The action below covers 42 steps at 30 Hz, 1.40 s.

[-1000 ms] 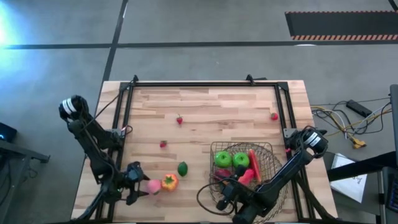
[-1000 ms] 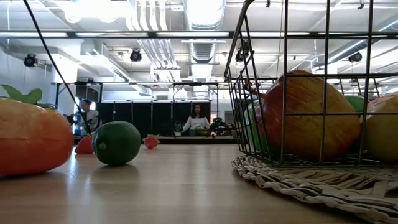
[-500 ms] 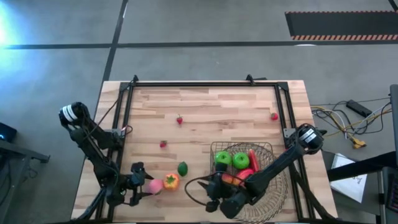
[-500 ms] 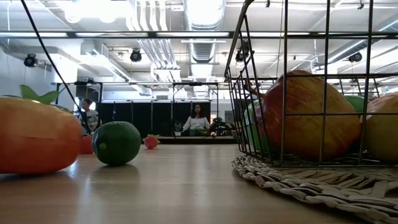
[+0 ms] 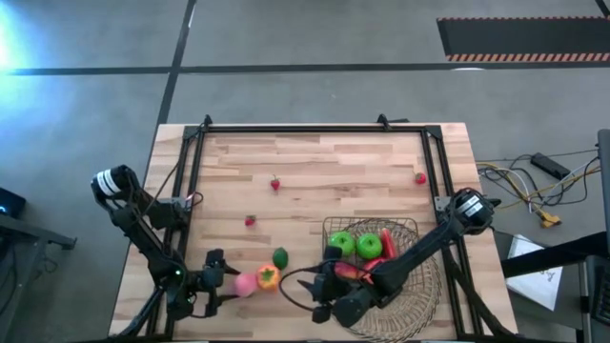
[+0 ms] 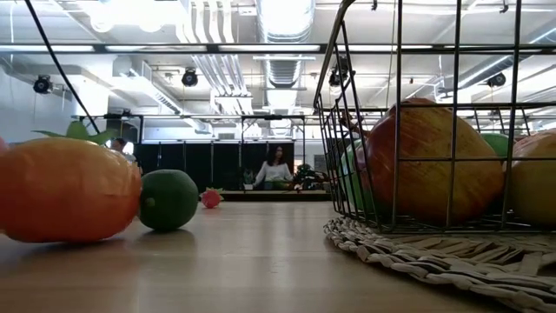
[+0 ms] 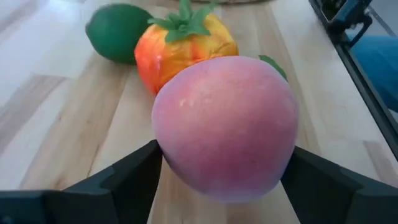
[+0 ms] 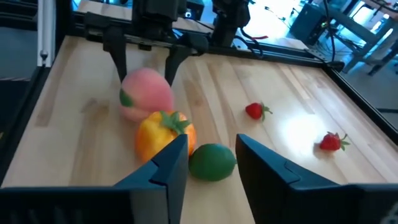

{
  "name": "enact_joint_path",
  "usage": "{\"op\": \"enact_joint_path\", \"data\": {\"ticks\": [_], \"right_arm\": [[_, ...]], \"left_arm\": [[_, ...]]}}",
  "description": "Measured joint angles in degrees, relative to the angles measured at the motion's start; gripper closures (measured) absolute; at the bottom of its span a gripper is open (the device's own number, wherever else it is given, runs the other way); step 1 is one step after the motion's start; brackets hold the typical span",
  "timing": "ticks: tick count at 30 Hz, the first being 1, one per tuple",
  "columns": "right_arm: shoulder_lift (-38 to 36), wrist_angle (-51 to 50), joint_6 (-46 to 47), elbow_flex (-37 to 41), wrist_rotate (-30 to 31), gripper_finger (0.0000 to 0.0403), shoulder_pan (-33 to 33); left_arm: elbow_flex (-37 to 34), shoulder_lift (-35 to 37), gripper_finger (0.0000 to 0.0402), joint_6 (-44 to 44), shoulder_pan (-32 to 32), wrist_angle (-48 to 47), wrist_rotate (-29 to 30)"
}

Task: Build produce basket
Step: Put the apricot into the wire basket

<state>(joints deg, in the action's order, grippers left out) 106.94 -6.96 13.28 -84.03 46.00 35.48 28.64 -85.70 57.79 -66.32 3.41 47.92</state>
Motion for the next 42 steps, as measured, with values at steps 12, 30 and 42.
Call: {"op": "enact_joint_path", "data": {"ticks": [12, 30, 42], "right_arm": [[0.00, 0.00, -4.64, 0.00, -4.02, 0.0272, 1.29], [0.02, 9.90, -33.58, 0.04, -16.44, 0.0114, -1.45], [0.02, 11.98, -46.95, 0.04, -16.46, 0.0036, -5.38]], "left_arm": [[0.25, 5.80, 0.0138, -7.14, -0.04, 2.91, 2.89], [-0.77, 9.37, 0.0139, -35.88, 13.27, 35.93, -10.90], [-0.48, 8.49, 0.0139, -35.66, 20.62, 36.93, -19.95]]}}
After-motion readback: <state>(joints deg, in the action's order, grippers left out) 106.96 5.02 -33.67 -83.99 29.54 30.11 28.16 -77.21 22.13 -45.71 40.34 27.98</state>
